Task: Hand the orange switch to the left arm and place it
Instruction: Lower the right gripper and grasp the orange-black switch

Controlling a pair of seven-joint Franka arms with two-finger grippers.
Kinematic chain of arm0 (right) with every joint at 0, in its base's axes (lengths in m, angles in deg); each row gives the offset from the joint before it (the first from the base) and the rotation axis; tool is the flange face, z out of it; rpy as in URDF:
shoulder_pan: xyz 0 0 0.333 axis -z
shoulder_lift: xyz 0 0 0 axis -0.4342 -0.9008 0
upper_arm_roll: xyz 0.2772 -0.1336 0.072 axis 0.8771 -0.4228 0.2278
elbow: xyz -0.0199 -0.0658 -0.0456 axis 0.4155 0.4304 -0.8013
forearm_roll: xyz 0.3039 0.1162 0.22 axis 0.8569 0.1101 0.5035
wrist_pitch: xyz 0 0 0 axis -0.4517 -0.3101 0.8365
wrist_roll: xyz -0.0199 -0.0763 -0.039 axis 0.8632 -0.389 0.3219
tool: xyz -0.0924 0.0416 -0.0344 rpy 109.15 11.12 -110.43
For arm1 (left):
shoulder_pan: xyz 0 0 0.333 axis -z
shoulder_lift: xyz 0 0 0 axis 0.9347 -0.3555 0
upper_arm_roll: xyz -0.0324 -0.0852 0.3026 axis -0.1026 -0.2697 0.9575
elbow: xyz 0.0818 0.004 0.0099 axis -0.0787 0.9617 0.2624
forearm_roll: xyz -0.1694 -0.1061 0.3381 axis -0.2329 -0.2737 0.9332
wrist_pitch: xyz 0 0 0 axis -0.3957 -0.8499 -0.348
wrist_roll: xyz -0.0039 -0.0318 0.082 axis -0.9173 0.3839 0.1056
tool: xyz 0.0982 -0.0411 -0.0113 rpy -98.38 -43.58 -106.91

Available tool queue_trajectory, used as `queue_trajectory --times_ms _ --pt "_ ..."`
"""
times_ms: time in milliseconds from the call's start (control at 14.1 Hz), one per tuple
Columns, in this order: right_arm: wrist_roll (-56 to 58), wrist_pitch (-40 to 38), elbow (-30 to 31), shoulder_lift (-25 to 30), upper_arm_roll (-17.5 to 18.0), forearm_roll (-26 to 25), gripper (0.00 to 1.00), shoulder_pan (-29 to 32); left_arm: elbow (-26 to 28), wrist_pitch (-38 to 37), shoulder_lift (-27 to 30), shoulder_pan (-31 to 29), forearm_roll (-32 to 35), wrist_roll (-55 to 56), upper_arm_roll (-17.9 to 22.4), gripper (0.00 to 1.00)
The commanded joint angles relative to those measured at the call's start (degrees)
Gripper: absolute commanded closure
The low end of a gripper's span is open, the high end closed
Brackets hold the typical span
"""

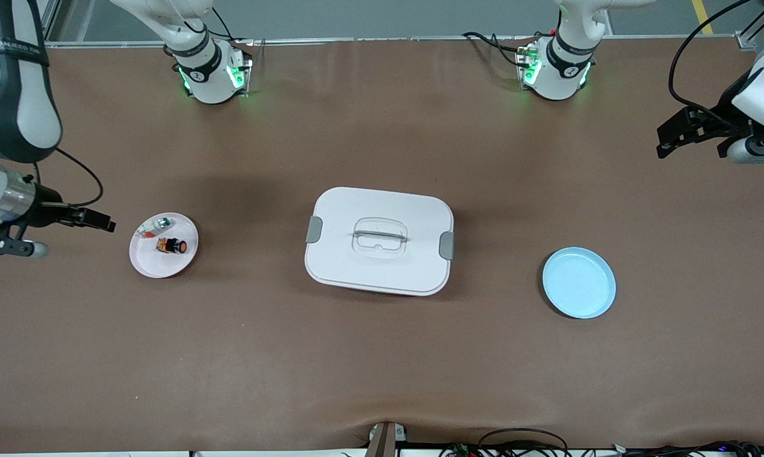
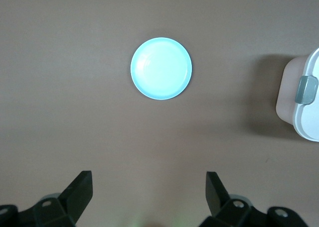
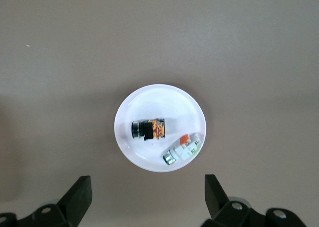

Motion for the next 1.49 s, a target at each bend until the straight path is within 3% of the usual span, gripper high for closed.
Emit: queue_trajectory --times_ms 0,142,709,1418 --pt "0.61 7.96 7.24 0.88 0.81 0.13 0.0 0.56 -1.81 -1.28 -0.7 -0.24 -0.99 -1.12 0.11 0.0" --pt "0.61 14.3 10.6 -0.61 0.81 0.22 0.0 0.65 -1.81 -1.28 -0.7 -0.24 -0.99 -1.12 0.11 0.0" --pt "0.53 25.65 15.96 -6.32 1.07 1.63 0.0 -0.67 -1.81 -1.28 -0.79 -0.24 -0.99 -1.21 0.11 0.0" --pt "2.99 31.63 15.97 -12.92 1.34 1.71 0.0 -1.37 -1.72 -1.36 -0.7 -0.15 -0.99 -1.21 0.02 0.0"
